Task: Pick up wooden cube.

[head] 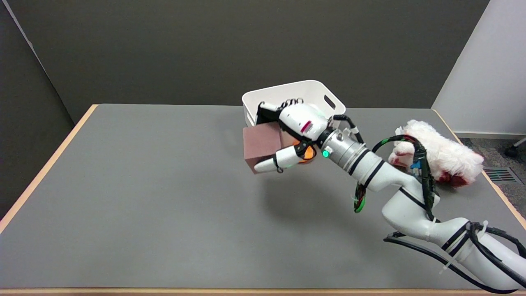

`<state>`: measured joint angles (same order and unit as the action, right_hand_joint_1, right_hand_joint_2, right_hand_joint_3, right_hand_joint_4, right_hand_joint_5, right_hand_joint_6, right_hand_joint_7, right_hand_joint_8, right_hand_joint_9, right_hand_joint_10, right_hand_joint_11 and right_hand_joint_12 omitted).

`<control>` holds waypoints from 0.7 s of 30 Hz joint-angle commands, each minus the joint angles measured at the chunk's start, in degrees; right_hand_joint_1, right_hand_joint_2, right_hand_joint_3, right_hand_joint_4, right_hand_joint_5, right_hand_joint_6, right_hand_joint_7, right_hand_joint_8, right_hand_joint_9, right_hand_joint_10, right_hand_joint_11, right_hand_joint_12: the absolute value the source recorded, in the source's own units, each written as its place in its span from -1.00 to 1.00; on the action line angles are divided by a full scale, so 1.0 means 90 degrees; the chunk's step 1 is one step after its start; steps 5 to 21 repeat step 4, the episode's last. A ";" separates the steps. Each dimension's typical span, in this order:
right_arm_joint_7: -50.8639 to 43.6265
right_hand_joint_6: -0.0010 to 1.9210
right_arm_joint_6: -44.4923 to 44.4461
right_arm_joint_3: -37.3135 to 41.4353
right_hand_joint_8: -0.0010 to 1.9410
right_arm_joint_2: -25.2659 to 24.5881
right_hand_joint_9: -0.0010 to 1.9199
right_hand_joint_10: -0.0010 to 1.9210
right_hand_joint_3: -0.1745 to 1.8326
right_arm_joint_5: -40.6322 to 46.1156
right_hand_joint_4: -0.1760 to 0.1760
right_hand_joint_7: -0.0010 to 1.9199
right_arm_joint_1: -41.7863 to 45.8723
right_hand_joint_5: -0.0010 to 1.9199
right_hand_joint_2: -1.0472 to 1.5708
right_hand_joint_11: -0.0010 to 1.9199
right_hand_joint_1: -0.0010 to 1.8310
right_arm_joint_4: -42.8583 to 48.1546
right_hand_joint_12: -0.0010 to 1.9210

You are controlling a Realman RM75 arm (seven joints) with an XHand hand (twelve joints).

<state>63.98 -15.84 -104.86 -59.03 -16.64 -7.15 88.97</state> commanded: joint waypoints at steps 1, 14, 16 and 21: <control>-0.0933 0.59 0.0262 0.0593 0.43 -0.0154 -0.15 0.38 -0.77 0.0003 -1.00 -0.11 -0.1216 -0.51 0.76 -0.30 0.30 -0.0175 0.78; -0.0933 0.59 0.0353 0.0463 0.43 -0.0174 -0.15 0.38 -0.76 0.0003 -1.00 -0.11 -0.1880 -0.51 0.76 -0.30 0.30 -0.0767 0.77; -0.0933 0.59 0.0353 0.0463 0.43 -0.0174 -0.15 0.38 -0.76 0.0003 -1.00 -0.11 -0.1880 -0.51 0.76 -0.30 0.30 -0.0767 0.77; -0.0933 0.59 0.0353 0.0463 0.43 -0.0174 -0.15 0.38 -0.76 0.0003 -1.00 -0.11 -0.1880 -0.51 0.76 -0.30 0.30 -0.0767 0.77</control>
